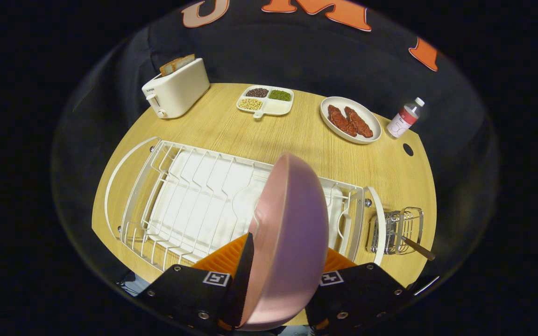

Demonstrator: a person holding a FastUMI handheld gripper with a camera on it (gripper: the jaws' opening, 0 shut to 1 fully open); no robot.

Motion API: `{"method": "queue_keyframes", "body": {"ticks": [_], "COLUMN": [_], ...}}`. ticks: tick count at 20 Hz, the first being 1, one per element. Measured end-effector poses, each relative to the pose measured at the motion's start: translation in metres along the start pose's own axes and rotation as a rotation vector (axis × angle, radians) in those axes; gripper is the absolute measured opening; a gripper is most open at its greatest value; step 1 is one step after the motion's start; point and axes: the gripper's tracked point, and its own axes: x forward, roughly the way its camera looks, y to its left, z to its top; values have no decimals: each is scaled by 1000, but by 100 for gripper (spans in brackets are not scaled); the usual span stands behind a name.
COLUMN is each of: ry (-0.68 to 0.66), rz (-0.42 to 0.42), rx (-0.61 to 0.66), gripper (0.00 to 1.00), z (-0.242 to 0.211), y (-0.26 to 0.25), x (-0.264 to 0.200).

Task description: Take the plate from the dish rack, then take the spoon from the basket and place it into the plate.

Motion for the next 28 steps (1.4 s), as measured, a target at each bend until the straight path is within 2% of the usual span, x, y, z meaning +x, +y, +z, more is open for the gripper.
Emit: {"method": "queue_keyframes", "body": {"ticks": [2, 4, 7, 11, 14, 20, 28], "ry": [-27, -70, -140, -187, -257, -332, -325], "rz": [-9, 17, -34, 54, 60, 131, 270], "rx": [25, 68, 85, 151, 118, 111, 164], "gripper": [48, 45, 40, 32, 32, 32, 32], "z": [8, 21, 36, 43, 42, 6, -67], "y": [-4, -4, -31, -24, -26, -23, -25], "x": [-6, -16, -27, -60, -90, -138, -151]}}
